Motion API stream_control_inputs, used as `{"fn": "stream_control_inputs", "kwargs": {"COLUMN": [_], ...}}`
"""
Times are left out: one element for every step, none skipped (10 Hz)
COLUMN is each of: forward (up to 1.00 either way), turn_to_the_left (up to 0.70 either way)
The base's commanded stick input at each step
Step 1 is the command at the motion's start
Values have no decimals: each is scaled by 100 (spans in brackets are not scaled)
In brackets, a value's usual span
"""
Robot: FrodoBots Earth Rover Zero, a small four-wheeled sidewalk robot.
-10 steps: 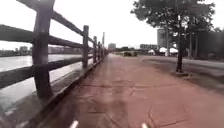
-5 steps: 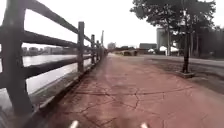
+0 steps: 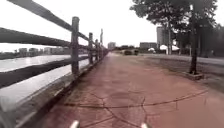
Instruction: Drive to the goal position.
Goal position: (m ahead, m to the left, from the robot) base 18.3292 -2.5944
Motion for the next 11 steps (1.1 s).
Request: {"fn": "stream_control_inputs", "kwargs": {"forward": [70,70,70,70,70,70,70,70,70,70,70], "turn_to_the_left": [0,0,0,0,0,0,0,0,0,0,0]}}
